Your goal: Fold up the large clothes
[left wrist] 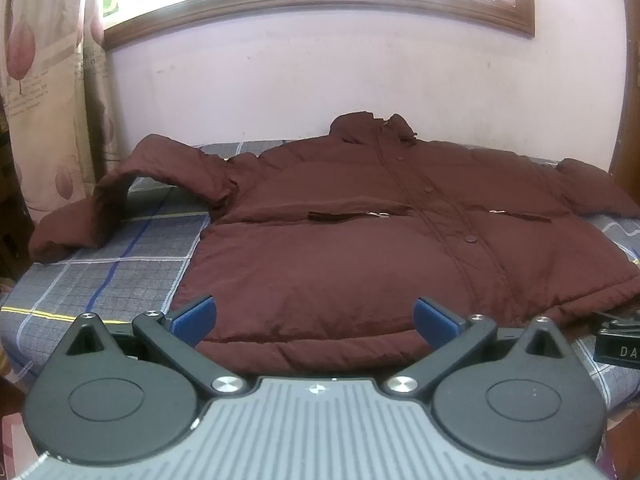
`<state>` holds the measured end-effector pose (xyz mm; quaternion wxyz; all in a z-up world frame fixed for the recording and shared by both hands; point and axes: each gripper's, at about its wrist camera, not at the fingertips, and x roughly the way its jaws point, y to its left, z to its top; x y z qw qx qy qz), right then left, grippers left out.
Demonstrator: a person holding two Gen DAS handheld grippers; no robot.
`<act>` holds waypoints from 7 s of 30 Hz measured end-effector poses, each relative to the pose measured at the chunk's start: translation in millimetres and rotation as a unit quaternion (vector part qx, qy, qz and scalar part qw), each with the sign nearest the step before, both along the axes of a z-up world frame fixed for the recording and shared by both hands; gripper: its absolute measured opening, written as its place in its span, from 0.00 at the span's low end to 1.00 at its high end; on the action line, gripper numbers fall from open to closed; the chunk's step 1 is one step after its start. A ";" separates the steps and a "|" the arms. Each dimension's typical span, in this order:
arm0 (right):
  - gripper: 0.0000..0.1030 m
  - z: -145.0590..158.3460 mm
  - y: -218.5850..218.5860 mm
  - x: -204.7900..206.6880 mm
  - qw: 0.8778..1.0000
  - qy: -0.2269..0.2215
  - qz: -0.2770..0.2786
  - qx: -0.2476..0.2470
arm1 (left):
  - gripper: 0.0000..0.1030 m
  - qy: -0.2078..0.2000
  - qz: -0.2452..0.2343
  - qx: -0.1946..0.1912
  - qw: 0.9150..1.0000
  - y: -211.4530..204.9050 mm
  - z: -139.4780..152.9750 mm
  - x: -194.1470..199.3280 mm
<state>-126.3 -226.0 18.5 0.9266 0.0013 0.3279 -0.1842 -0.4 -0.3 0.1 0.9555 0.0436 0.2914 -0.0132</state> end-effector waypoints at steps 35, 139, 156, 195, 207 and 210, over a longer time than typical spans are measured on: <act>1.00 -4.0 -21.5 17.1 0.967 -0.056 0.122 0.218 | 1.00 0.021 0.157 -0.214 0.964 176.9 4.2 81.0; 1.00 -62.4 -462.8 48.7 0.778 -0.274 -0.225 0.518 | 0.93 -0.081 0.104 -0.183 0.974 89.8 -9.0 143.9; 1.00 -120.1 -574.3 148.9 0.711 -0.227 -0.283 0.602 | 1.00 -0.029 0.135 -0.092 0.986 63.2 -49.2 178.2; 0.10 -25.8 64.0 255.2 0.933 -0.021 0.336 -0.126 | 1.00 -0.014 0.144 -0.226 0.963 150.5 -43.8 124.6; 0.43 -32.8 82.2 195.7 0.877 -0.058 0.409 -0.245 | 1.00 -0.031 0.174 -0.262 0.949 217.0 -40.1 94.3; 0.51 -22.7 73.6 167.9 0.888 -0.071 0.415 -0.183 | 1.00 -0.027 0.191 -0.314 0.930 248.6 -41.8 92.9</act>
